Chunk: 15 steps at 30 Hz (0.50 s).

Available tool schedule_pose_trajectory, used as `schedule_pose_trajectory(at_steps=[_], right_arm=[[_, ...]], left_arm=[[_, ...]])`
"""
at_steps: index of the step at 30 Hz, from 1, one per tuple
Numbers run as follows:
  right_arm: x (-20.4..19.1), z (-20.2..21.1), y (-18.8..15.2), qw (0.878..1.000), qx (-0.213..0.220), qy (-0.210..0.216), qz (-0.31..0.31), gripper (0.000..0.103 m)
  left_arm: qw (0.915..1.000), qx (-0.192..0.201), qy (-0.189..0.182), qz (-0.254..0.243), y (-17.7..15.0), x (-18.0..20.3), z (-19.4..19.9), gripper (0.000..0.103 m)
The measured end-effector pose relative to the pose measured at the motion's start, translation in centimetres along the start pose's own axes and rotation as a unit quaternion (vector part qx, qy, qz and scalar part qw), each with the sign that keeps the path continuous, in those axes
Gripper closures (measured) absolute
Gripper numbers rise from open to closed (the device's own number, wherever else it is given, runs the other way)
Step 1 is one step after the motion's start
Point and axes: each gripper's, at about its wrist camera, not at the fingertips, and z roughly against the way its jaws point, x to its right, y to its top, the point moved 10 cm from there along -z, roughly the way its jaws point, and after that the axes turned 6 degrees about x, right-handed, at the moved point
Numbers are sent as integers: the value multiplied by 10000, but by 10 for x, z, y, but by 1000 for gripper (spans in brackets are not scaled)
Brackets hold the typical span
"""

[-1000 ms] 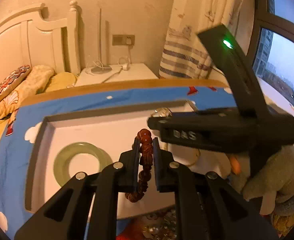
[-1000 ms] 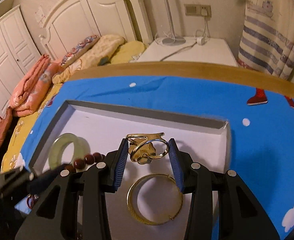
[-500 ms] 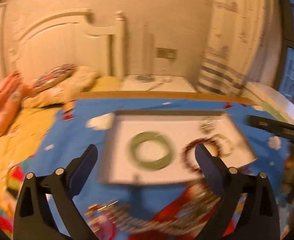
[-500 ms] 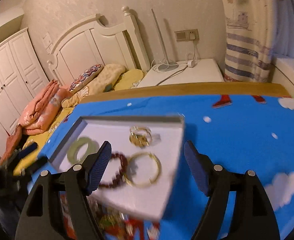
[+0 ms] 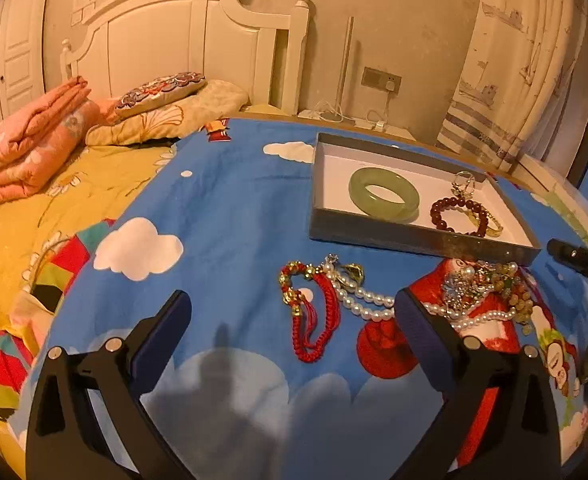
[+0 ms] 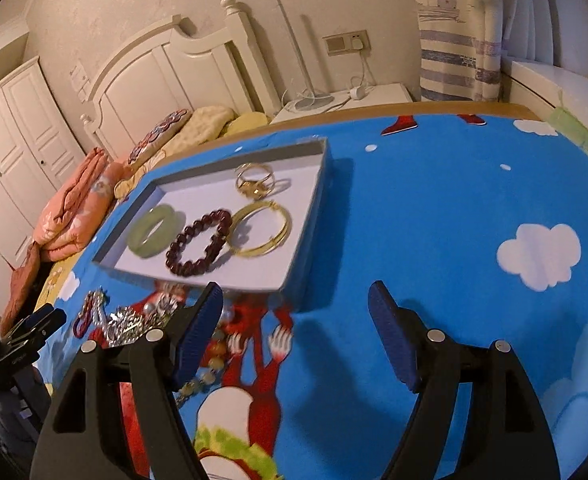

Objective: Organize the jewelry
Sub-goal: 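Release the bracelet and rings into the box with both grippers, then grasp the silver brooch chain with the right gripper from the pile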

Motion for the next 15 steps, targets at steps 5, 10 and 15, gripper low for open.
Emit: schedule_pose_trajectory(at_steps=[5,10,15], right_arm=[[-24,-4,-13,9993,-88,-85,357,30],[-58,-14,-22,9967,-268,86,765,30],[-90,-23,-31,9908,-420,211,1273,33]], left_arm=[[9996,-210,-190,64,-3,5,-10,3],[9984,-287,-405,269,-4,6,-15,3],[9969,-257,-522,533,-4,1,-15,3]])
